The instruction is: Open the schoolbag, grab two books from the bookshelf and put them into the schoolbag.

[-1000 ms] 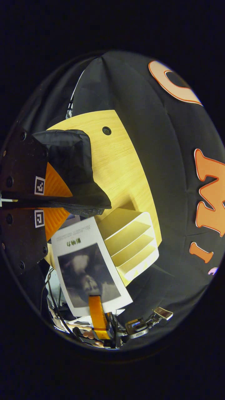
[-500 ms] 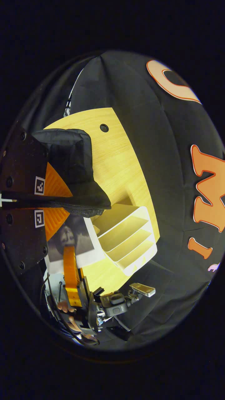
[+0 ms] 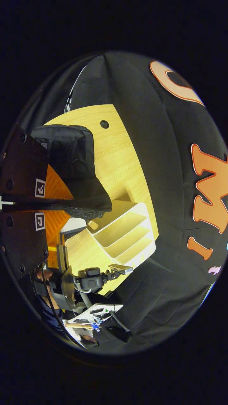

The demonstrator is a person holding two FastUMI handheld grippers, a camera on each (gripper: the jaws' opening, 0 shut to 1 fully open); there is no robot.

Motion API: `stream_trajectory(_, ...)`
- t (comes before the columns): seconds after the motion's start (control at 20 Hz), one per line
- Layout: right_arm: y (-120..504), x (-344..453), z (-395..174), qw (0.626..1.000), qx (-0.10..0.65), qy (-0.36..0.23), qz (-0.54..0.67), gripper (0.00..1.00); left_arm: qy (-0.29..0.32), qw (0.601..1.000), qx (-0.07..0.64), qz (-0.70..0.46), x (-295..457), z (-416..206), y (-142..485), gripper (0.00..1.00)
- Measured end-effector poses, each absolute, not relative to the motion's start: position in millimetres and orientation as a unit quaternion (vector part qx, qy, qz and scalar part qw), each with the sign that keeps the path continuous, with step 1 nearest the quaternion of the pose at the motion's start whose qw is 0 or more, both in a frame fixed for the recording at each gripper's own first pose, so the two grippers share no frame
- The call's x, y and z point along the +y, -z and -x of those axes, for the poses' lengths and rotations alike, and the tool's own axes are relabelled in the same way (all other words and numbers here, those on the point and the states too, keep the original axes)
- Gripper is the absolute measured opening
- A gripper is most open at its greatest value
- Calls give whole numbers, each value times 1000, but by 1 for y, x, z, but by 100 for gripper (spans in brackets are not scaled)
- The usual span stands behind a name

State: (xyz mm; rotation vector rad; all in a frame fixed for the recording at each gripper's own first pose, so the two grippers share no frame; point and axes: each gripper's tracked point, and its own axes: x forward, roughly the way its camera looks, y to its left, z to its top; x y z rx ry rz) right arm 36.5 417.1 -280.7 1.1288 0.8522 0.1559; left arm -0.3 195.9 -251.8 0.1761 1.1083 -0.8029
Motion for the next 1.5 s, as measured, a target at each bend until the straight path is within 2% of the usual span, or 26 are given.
stream_trajectory(0.15, 293, 433, -43, 751, 384, -73, -532, 30, 379, 766, 512, -85, 187, 10, 252, 3)
stream_trajectory(0.2, 299, 438, -46, 752, 384, -75, -530, 19, 380, 767, 509, -89, 185, 9, 253, 3)
stream_trajectory(0.25, 304, 447, -43, 747, 398, -83, -526, 30, 379, 767, 510, -91, 186, 8, 255, 3)
stream_trajectory(0.4, 307, 446, -39, 744, 432, -69, -506, 36, 368, 773, 511, -77, 197, 3, 256, 4)
stream_trajectory(0.5, 308, 433, -33, 768, 450, -60, -451, 46, 358, 778, 511, -76, 209, -3, 258, 4)
stream_trajectory(0.55, 301, 421, -25, 778, 453, -64, -431, 70, 354, 780, 510, -77, 211, -5, 259, 3)
stream_trajectory(0.6, 293, 412, -20, 781, 452, -72, -426, 56, 351, 782, 509, -78, 212, -5, 260, 3)
stream_trajectory(0.65, 279, 402, -17, 783, 450, -76, -423, 63, 346, 784, 508, -81, 212, -4, 262, 3)
stream_trajectory(1.0, 235, 302, 3, 851, 416, -67, -313, 64, 297, 806, 504, -93, 199, 9, 272, 5)
stream_trajectory(1.2, 200, 242, 1, 883, 377, -57, -272, 68, 269, 816, 506, -70, 177, 17, 271, 11)
stream_trajectory(1.25, 192, 226, 1, 890, 367, -56, -265, 71, 261, 820, 504, -71, 173, 18, 271, 18)
stream_trajectory(1.35, 183, 200, 1, 899, 356, -50, -251, 79, 250, 825, 501, -72, 164, 24, 268, 25)
stream_trajectory(1.5, 169, 171, 3, 907, 345, -54, -234, 83, 228, 843, 483, -68, 148, 27, 254, 31)
